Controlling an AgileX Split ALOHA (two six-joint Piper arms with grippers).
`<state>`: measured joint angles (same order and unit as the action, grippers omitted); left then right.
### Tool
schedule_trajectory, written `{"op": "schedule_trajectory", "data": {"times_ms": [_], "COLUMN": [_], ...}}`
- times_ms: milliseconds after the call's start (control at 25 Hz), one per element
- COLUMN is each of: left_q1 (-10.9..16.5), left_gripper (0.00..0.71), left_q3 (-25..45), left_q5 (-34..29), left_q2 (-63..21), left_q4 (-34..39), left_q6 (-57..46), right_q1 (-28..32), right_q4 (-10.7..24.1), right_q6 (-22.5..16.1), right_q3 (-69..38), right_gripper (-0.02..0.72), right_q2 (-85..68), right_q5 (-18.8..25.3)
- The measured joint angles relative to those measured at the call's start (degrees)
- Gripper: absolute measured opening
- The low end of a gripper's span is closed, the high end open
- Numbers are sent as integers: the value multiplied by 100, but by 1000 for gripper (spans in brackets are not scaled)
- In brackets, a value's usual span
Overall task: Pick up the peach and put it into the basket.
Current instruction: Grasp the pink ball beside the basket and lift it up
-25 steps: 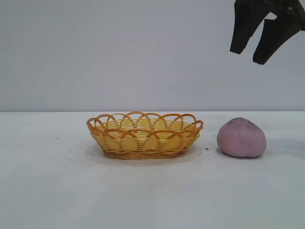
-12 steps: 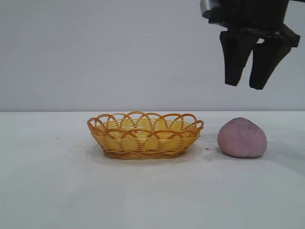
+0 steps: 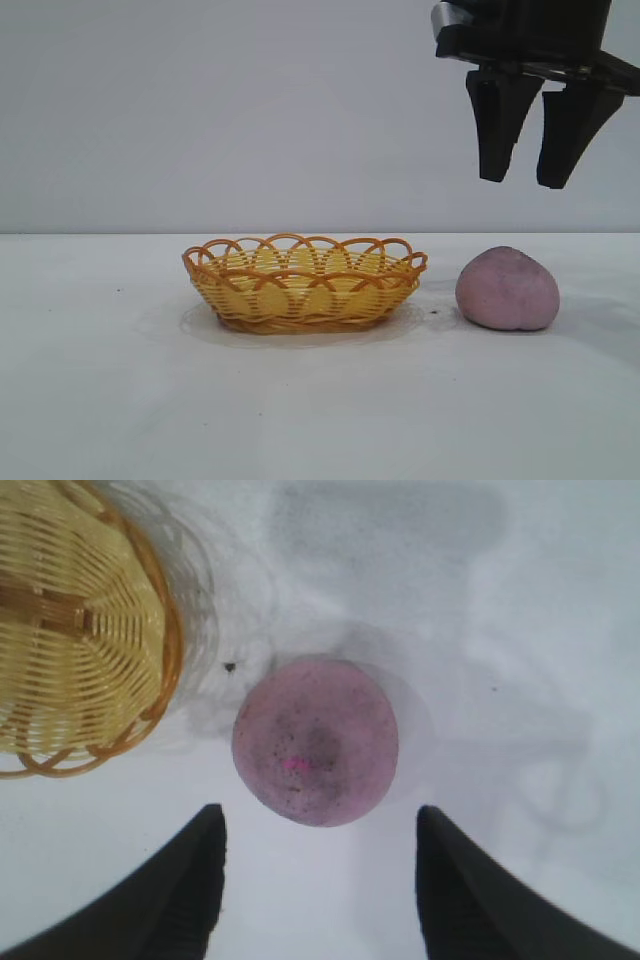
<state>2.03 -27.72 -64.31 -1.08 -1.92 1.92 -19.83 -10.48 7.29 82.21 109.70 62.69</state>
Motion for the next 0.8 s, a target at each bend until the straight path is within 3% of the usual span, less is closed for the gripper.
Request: {"op": "schedule_trajectory", "data": {"times_ms": [320,480,520,800], "left_q1": [0,0,0,0], "left_gripper": [557,557,557,557], "left_q3": [0,0,0,0], "left_q5": [0,0,0,0], "left_q2": [0,0,0,0], "left_q4": [0,0,0,0], "left_q6": [0,0,0,0], "right_q1": [0,0,0,-8], "right_q4": [-12,-196,-219,-260], "right_q6": [-8,147,171,474], "right_q3": [0,0,0,0], "right_gripper": [393,393,332,97], "right_q2": [537,721,775,927], "right_q5": [-46,-99,-109,-122]}}
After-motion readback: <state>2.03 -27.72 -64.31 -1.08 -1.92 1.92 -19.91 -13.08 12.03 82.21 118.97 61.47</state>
